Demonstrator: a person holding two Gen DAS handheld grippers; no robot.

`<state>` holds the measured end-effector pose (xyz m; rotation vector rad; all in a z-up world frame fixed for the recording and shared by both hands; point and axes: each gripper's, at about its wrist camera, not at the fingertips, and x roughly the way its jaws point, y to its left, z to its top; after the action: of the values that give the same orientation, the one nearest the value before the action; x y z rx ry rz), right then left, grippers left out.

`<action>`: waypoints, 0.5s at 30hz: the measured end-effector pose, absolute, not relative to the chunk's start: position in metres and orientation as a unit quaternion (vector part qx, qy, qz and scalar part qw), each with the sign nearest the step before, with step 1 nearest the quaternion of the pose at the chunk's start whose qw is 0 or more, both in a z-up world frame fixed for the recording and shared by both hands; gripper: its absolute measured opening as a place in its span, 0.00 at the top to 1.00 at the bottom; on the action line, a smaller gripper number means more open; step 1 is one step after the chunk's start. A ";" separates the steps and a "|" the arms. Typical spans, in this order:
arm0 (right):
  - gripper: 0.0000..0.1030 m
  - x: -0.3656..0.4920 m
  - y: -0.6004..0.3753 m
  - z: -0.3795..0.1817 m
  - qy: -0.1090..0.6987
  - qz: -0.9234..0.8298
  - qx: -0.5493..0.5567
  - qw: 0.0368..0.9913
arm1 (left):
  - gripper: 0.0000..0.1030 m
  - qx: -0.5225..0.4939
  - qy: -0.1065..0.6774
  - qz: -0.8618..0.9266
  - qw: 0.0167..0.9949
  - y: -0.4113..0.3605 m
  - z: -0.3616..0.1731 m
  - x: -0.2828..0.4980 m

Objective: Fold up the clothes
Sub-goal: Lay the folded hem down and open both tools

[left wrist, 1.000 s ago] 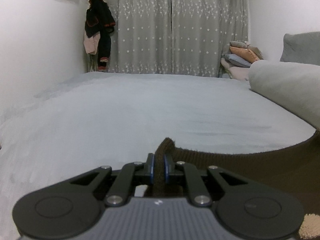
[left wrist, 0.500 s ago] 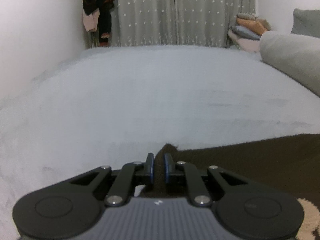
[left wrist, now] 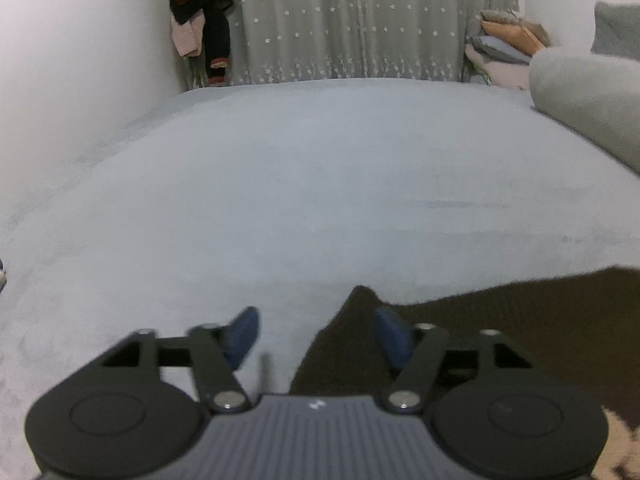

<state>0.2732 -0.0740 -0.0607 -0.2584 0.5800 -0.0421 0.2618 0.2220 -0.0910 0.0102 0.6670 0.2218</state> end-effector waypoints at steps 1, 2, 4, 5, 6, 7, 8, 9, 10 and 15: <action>0.58 0.270 -0.074 -0.056 0.287 -0.018 -0.122 0.950 | 0.27 -0.004 0.328 0.108 0.939 0.223 -0.086 0.259; 0.58 0.267 -0.074 -0.051 0.288 -0.015 -0.117 0.950 | 0.26 -0.013 0.329 0.106 0.938 0.223 -0.081 0.256; 0.57 0.260 -0.073 -0.041 0.291 -0.009 -0.107 0.951 | 0.24 -0.027 0.329 0.098 0.939 0.220 -0.070 0.245; 0.56 0.256 -0.072 -0.037 0.294 -0.003 -0.101 0.950 | 0.23 -0.032 0.329 0.090 0.940 0.216 -0.066 0.238; 0.55 0.250 -0.069 -0.033 0.299 0.007 -0.094 0.949 | 0.22 -0.032 0.330 0.081 0.940 0.210 -0.062 0.230; 0.55 0.244 -0.065 -0.029 0.304 0.017 -0.089 0.948 | 0.22 -0.030 0.332 0.071 0.940 0.204 -0.059 0.224; 0.54 0.236 -0.060 -0.027 0.308 0.027 -0.087 0.947 | 0.22 -0.026 0.335 0.063 0.940 0.197 -0.057 0.217; 0.54 0.228 -0.055 -0.024 0.313 0.036 -0.087 0.945 | 0.22 -0.020 0.338 0.055 0.939 0.189 -0.055 0.210; 0.54 0.221 -0.050 -0.022 0.318 0.044 -0.086 0.943 | 0.22 -0.014 0.341 0.047 0.939 0.182 -0.054 0.204; 0.53 0.189 -0.029 -0.016 0.355 0.068 -0.066 0.930 | 0.22 -0.003 0.361 0.021 0.932 0.150 -0.051 0.173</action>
<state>0.1891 -0.0291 -0.0156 -0.1341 0.7272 0.1396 0.1733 0.1504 -0.0507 -0.0070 0.7384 0.0425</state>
